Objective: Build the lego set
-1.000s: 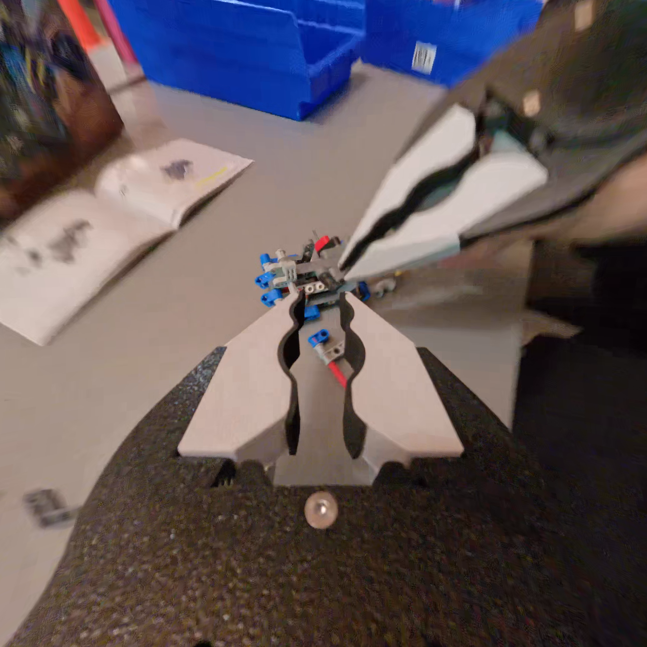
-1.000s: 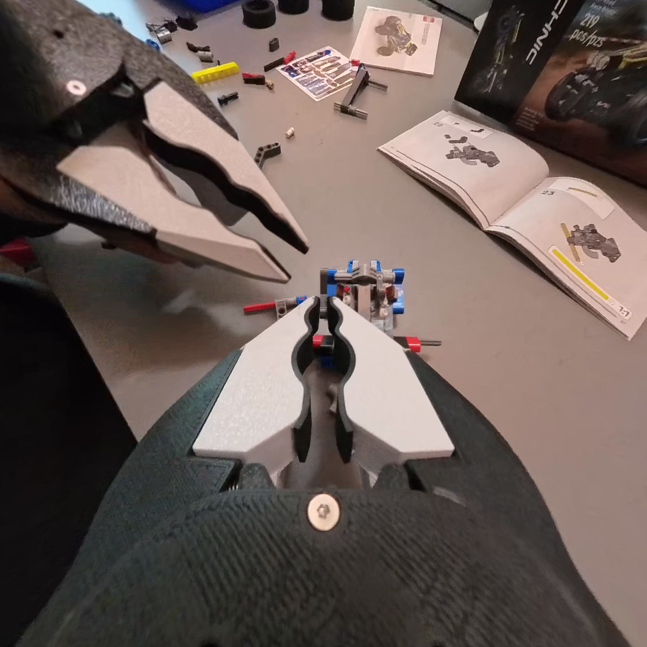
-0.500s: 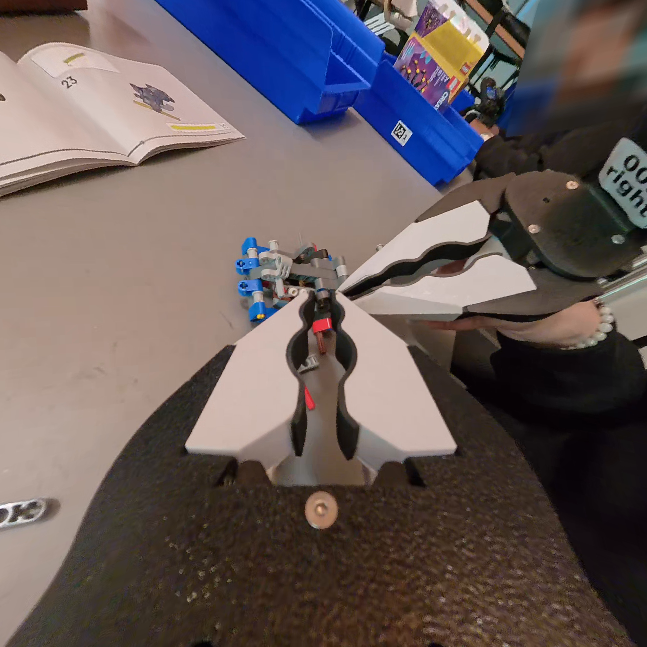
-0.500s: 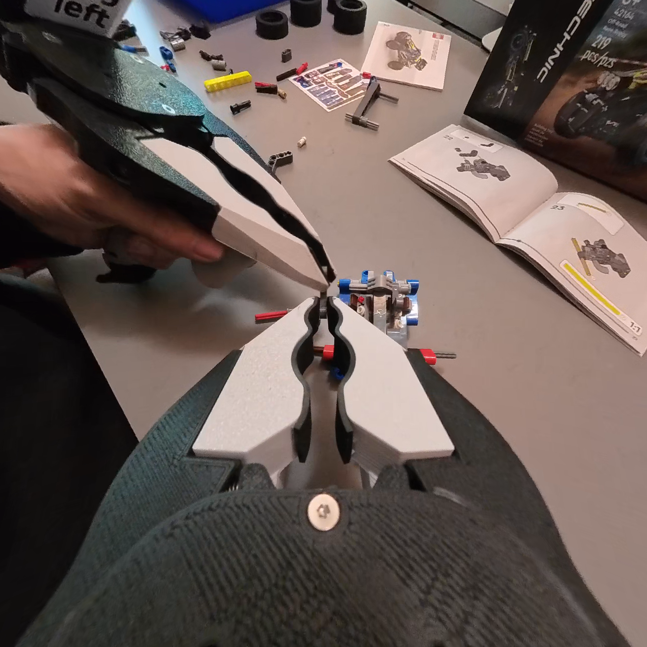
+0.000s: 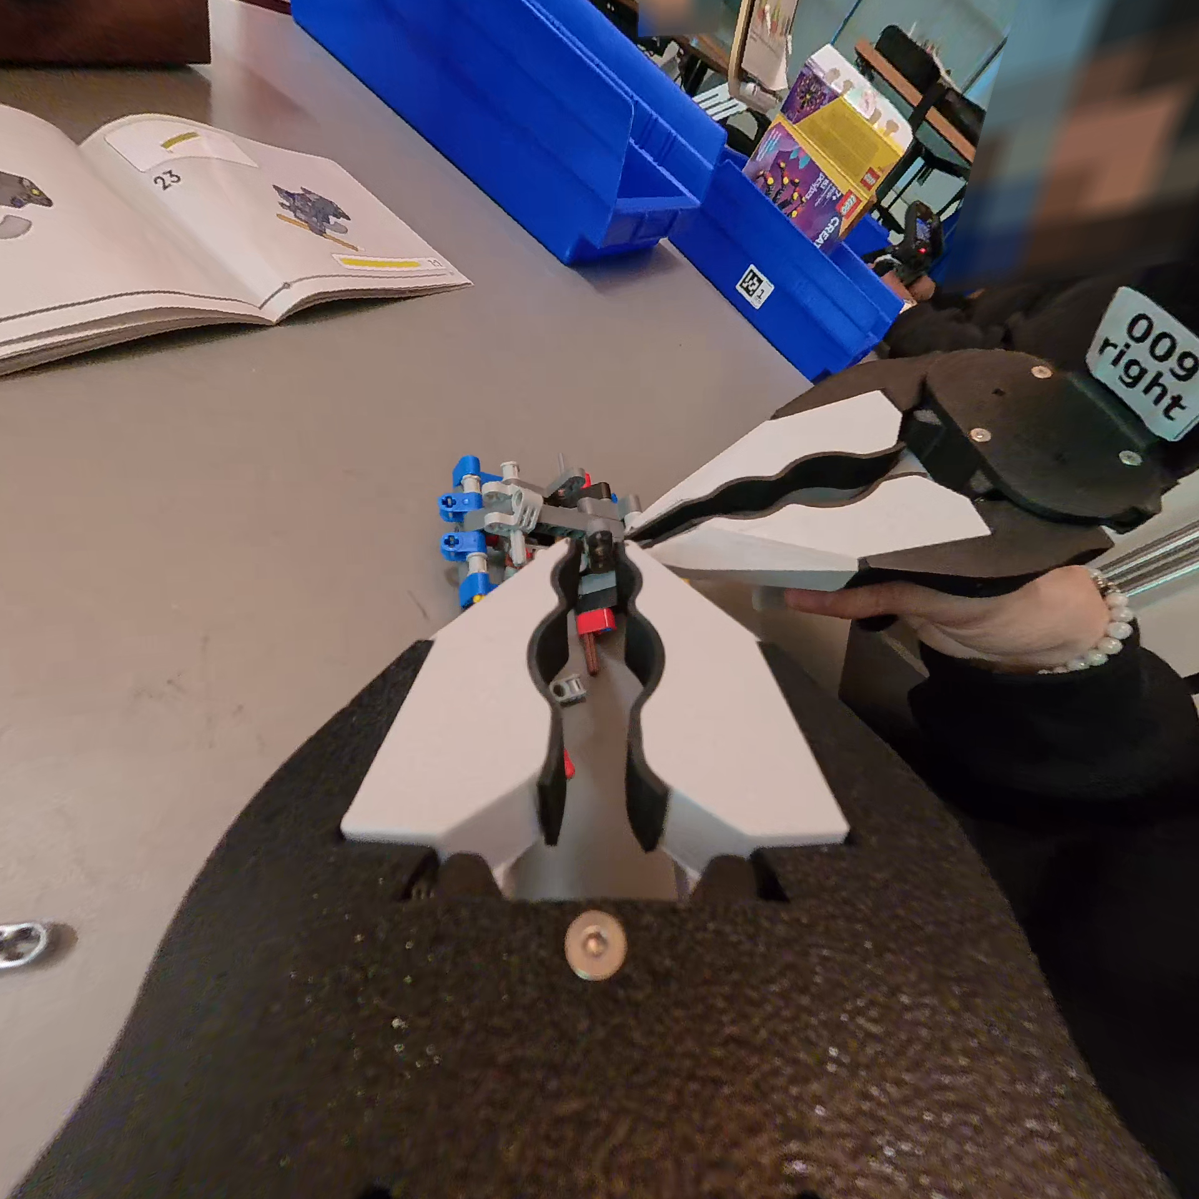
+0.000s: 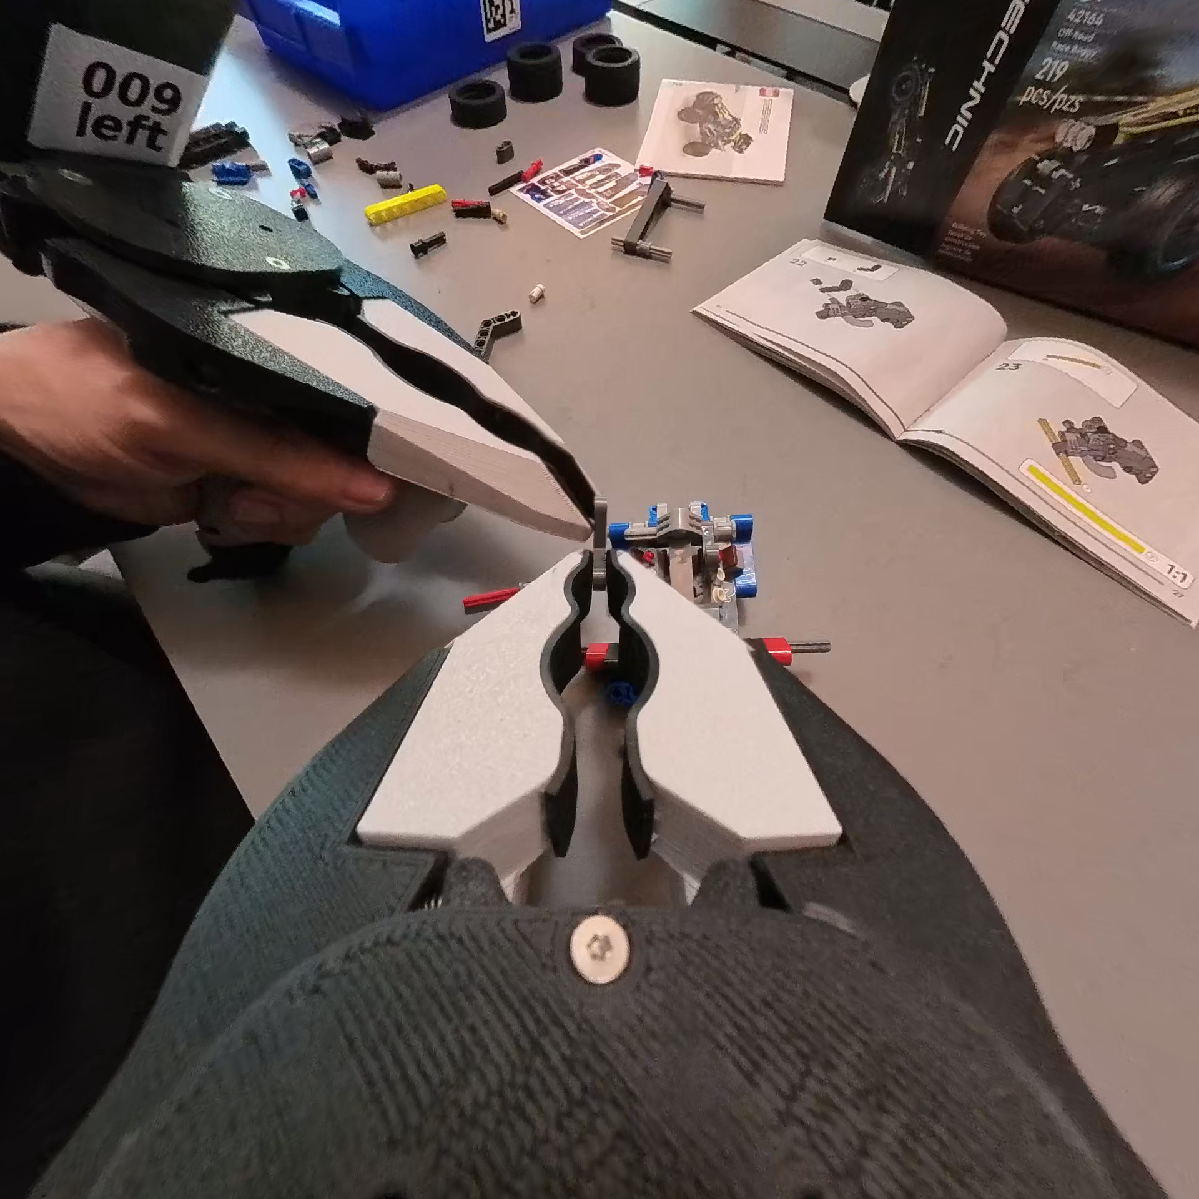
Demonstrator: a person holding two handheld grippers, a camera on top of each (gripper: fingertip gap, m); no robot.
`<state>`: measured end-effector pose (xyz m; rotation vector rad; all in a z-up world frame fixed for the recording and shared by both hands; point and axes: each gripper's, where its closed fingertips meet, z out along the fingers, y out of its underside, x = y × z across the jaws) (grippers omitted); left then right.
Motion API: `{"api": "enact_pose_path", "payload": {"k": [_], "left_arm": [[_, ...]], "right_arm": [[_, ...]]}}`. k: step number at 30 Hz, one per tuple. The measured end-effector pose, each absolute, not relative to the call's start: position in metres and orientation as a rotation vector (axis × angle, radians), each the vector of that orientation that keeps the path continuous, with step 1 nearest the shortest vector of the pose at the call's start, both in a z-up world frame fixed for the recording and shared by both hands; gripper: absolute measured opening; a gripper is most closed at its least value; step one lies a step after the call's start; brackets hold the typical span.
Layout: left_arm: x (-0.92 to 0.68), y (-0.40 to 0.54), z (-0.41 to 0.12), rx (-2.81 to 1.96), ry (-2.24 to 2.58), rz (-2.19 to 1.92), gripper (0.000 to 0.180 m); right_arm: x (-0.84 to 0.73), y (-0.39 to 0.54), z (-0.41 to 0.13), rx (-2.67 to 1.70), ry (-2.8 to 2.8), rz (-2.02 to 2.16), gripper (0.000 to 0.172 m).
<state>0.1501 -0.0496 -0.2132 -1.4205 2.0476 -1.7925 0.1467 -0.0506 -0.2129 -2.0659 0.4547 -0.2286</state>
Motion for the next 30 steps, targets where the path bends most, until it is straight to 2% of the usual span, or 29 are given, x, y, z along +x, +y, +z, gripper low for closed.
{"api": "enact_pose_path", "payload": {"k": [30], "left_arm": [[0.1503,-0.0458,-0.214,-1.456,2.026,-1.858,0.003]], "right_arm": [[0.1443,-0.0423,-0.2105,-2.072,0.428,-0.299,0.002]]}}
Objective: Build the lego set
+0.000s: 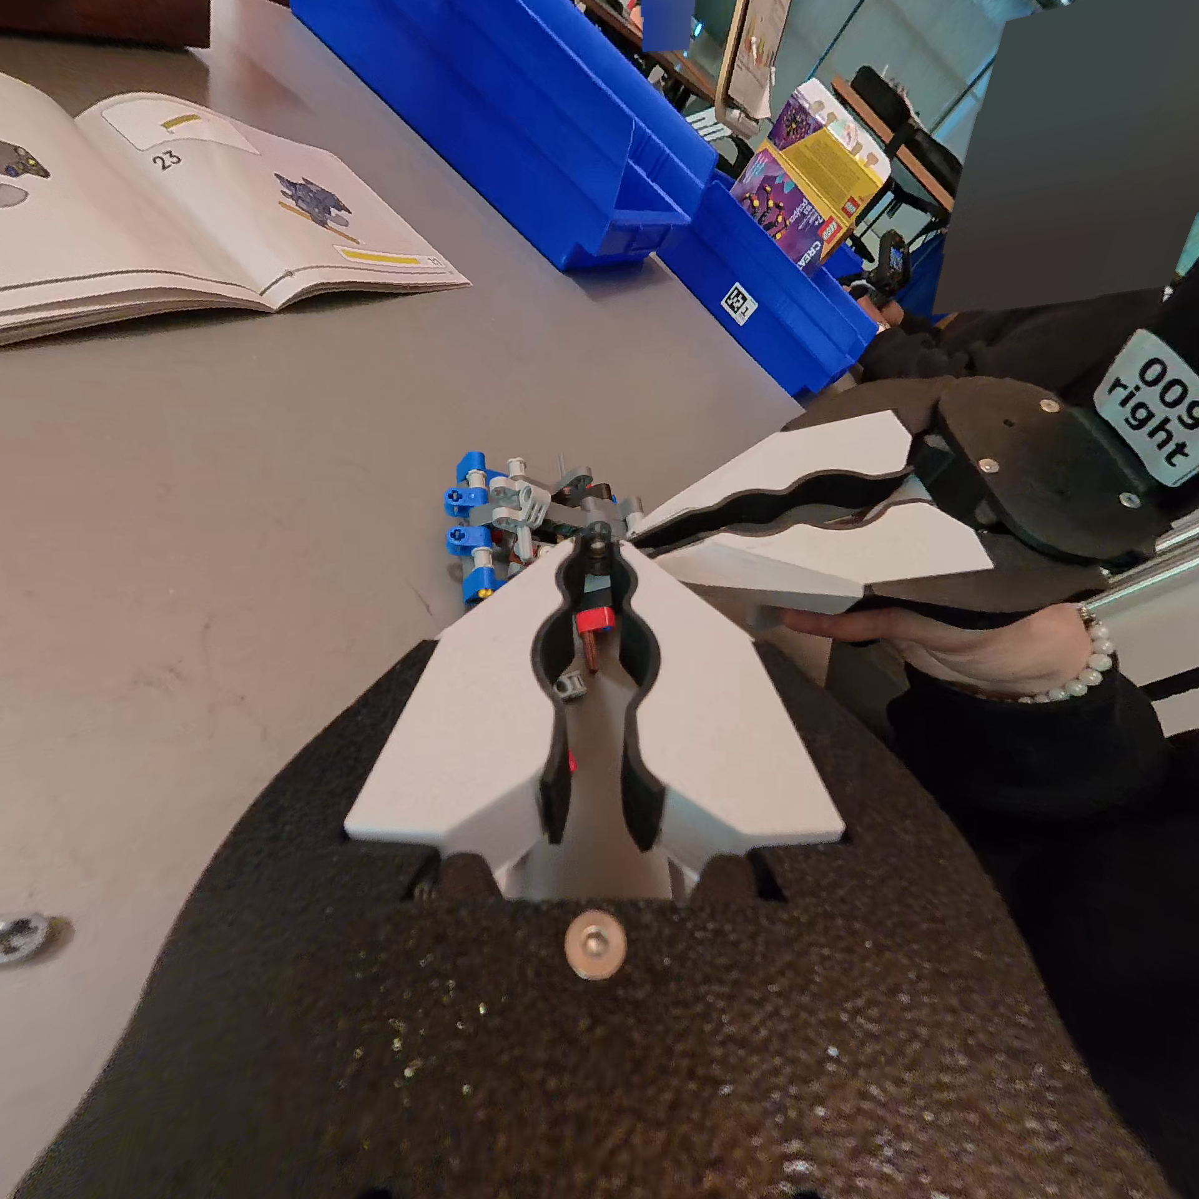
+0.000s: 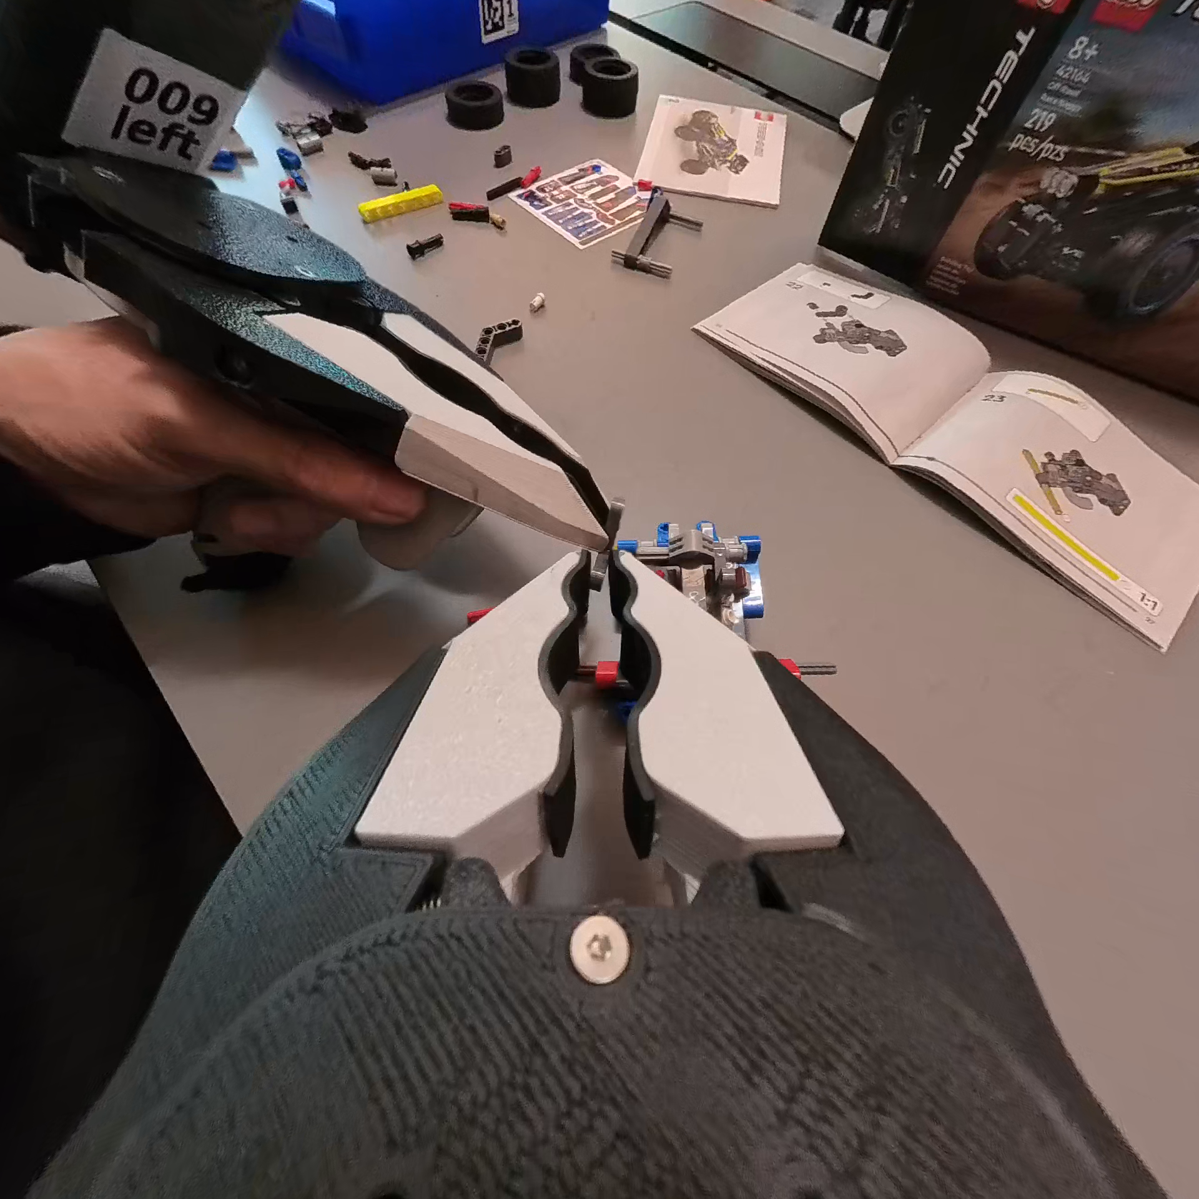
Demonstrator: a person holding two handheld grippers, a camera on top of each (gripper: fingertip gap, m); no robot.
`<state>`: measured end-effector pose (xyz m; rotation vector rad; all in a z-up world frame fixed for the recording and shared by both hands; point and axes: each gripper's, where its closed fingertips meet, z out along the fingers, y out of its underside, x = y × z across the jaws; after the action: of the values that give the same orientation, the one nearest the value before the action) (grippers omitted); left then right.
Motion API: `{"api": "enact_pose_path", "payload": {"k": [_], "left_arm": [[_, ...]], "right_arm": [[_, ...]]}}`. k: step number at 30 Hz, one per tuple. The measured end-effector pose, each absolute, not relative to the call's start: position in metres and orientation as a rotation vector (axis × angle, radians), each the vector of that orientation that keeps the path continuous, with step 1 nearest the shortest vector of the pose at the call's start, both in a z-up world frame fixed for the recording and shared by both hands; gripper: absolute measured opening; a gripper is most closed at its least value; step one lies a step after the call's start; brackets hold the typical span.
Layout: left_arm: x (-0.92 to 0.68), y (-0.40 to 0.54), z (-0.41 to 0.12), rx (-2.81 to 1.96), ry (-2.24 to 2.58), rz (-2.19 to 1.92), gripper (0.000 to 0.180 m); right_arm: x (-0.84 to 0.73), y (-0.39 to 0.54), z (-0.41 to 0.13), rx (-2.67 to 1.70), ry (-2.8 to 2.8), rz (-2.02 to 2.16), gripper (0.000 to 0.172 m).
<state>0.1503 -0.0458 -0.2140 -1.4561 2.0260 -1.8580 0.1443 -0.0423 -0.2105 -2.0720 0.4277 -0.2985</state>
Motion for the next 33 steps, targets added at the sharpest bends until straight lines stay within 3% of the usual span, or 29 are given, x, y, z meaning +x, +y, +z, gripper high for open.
{"api": "enact_pose_path", "payload": {"k": [19,27,33], "left_arm": [[0.15,-0.043,-0.219,-1.474,2.055,-1.814,0.004],[0.148,-0.041,-0.233,-1.587,2.157,-1.818,0.004],[0.153,-0.044,-0.233,-1.658,2.154,-1.911,0.004]], "right_arm": [[0.144,-0.04,-0.215,-2.07,0.446,-0.267,0.001],[0.168,-0.076,-0.189,-2.148,0.097,-0.302,0.016],[0.179,-0.075,-0.203,-2.198,-0.28,-0.164,0.016]]}}
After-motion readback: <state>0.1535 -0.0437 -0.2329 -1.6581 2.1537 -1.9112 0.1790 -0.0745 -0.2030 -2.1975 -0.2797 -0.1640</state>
